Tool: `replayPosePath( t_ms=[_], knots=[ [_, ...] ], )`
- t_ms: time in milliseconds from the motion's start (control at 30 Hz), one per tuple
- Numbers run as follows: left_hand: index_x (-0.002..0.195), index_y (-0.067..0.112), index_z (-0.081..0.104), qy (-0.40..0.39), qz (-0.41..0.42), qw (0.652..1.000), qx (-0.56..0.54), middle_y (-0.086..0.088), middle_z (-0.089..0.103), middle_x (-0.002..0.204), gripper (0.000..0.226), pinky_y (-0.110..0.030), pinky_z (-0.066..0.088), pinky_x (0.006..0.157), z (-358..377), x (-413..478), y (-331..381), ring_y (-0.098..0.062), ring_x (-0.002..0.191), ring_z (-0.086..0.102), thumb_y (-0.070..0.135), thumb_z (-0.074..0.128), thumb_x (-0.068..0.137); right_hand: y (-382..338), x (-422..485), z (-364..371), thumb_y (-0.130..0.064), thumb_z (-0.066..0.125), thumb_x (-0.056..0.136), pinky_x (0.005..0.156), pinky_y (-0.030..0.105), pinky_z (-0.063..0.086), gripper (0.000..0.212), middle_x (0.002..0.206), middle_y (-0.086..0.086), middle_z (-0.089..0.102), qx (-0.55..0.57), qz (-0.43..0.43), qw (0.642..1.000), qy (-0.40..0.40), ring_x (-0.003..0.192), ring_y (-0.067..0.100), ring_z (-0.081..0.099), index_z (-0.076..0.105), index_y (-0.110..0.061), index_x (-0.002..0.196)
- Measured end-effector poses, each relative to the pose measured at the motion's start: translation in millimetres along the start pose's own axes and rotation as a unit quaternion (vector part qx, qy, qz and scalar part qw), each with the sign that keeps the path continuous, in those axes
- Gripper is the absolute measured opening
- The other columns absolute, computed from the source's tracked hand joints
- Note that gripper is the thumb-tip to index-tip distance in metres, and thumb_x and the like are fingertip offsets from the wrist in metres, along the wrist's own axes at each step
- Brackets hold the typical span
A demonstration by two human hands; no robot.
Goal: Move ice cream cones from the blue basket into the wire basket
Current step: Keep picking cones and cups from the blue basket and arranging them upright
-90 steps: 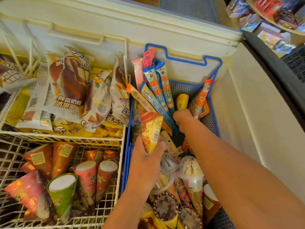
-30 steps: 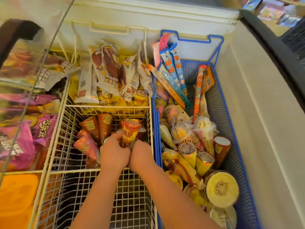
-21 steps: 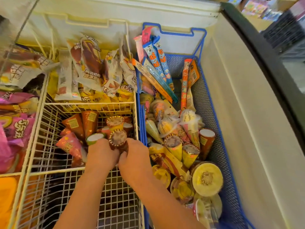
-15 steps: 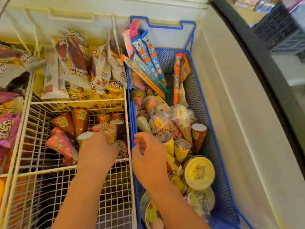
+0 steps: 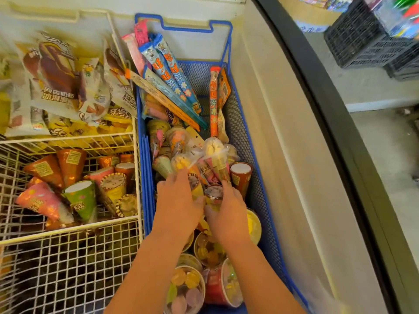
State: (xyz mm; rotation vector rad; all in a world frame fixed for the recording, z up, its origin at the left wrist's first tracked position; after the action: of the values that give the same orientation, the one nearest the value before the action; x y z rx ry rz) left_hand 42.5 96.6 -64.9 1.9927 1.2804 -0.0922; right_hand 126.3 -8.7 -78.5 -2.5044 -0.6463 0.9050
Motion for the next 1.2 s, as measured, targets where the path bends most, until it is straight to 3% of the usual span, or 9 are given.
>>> replayPosePath(
  t_ms=[100, 200, 300, 500, 667, 767, 933, 1067, 1200],
  knots=[
    [0.137, 0.021, 0.046, 0.026, -0.008, 0.999, -0.022, -0.008, 0.05, 0.126, 0.062, -0.037, 0.046, 0.095, 6.8, 2.8, -7.7, -0.027, 0.116, 0.046, 0.029, 0.074, 0.083, 4.6, 9.4, 1.3, -0.023, 0.067, 0.089, 0.111, 0.033, 0.034, 0.072, 0.15, 0.01, 0.04, 0.002, 0.0, 1.0, 0.002, 0.139, 0.024, 0.036, 0.031, -0.013, 0.15],
    [0.136, 0.02, 0.048, 0.053, -0.005, 0.995, -0.086, -0.005, 0.042, 0.13, 0.064, -0.021, 0.041, 0.083, 11.9, -0.1, -7.6, -0.015, 0.102, 0.05, 0.027, 0.079, 0.08, 7.0, 12.9, -2.6, -0.021, 0.069, 0.086, 0.106, 0.032, 0.038, 0.07, 0.144, 0.008, 0.045, 0.009, -0.002, 1.0, 0.008, 0.134, 0.024, 0.043, 0.036, -0.013, 0.147],
    [0.135, 0.02, 0.049, 0.09, -0.026, 0.986, -0.138, -0.005, 0.041, 0.132, 0.066, -0.012, 0.034, 0.081, 16.3, -1.5, -10.6, -0.008, 0.1, 0.045, 0.028, 0.081, 0.078, 12.8, 15.5, -9.3, -0.022, 0.072, 0.084, 0.106, 0.034, 0.041, 0.072, 0.143, 0.006, 0.047, 0.045, 0.007, 0.999, 0.0, 0.133, 0.023, 0.045, 0.039, -0.014, 0.147],
    [0.128, 0.028, 0.05, 0.162, -0.062, 0.962, -0.209, 0.008, 0.057, 0.121, 0.066, -0.028, 0.045, 0.083, 12.6, -3.6, -24.5, -0.016, 0.11, 0.057, 0.033, 0.083, 0.071, 21.4, 22.6, -22.6, -0.034, 0.077, 0.077, 0.1, 0.026, 0.041, 0.071, 0.133, 0.003, 0.054, 0.089, 0.0, 0.996, 0.015, 0.125, 0.019, 0.051, 0.05, -0.015, 0.139],
    [0.124, 0.038, 0.048, 0.173, -0.078, 0.942, -0.276, 0.017, 0.058, 0.11, 0.067, -0.018, 0.045, 0.061, -2.6, -6.8, -26.2, 0.003, 0.085, 0.059, 0.034, 0.083, 0.068, 19.8, 18.8, -36.7, -0.034, 0.082, 0.072, 0.098, 0.03, 0.05, 0.068, 0.121, -0.006, 0.061, 0.169, -0.003, 0.985, 0.04, 0.114, 0.011, 0.059, 0.056, -0.021, 0.133],
    [0.125, 0.038, 0.051, 0.165, -0.067, 0.918, -0.354, 0.015, 0.067, 0.105, 0.073, -0.02, 0.054, 0.068, -20.6, -5.6, -27.7, -0.001, 0.089, 0.068, 0.033, 0.088, 0.063, 6.5, 14.3, -47.9, -0.035, 0.083, 0.071, 0.089, 0.016, 0.052, 0.076, 0.119, -0.019, 0.059, 0.234, -0.032, 0.971, 0.034, 0.105, -0.005, 0.059, 0.049, -0.028, 0.139],
    [0.127, 0.035, 0.055, 0.129, -0.004, 0.862, -0.491, 0.01, 0.078, 0.098, 0.08, -0.016, 0.056, 0.067, -54.6, -1.7, -17.7, -0.006, 0.088, 0.074, 0.037, 0.09, 0.055, -27.7, 11.2, -74.1, -0.048, 0.081, 0.064, 0.077, 0.008, 0.052, 0.071, 0.116, -0.02, 0.068, 0.347, -0.083, 0.933, 0.038, 0.103, -0.009, 0.063, 0.058, -0.035, 0.131],
    [0.13, 0.026, 0.056, 0.086, -0.001, 0.827, -0.556, -0.001, 0.079, 0.103, 0.08, -0.04, 0.056, 0.086, -64.3, -1.4, -12.7, -0.02, 0.1, 0.074, 0.034, 0.09, 0.058, -60.4, 13.6, -68.6, -0.035, 0.078, 0.076, 0.09, 0.033, 0.056, 0.042, 0.112, -0.008, 0.074, 0.412, -0.106, 0.905, -0.028, 0.106, 0.006, 0.068, 0.069, -0.03, 0.117],
    [0.115, 0.013, 0.067, 0.063, -0.03, 0.782, -0.619, -0.002, 0.078, 0.094, 0.046, -0.031, 0.06, 0.069, -65.9, -6.6, -23.5, -0.016, 0.087, 0.075, 0.036, 0.076, 0.076, -80.8, 10.8, -32.2, -0.021, 0.069, 0.088, 0.102, 0.052, 0.049, 0.032, 0.116, 0.009, 0.073, 0.502, -0.087, 0.853, -0.115, 0.113, 0.027, 0.066, 0.068, -0.011, 0.119]
  ],
)
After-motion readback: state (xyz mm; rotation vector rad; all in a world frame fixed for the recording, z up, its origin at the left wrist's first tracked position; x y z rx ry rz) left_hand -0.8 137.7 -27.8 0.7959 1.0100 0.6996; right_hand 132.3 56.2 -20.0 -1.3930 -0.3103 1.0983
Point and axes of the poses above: each hand's wrist, its own x-axis towards the middle knuckle, its own z-axis out of the palm, y = z × x, the point moved 7 cm from there along x, towards the middle knuckle
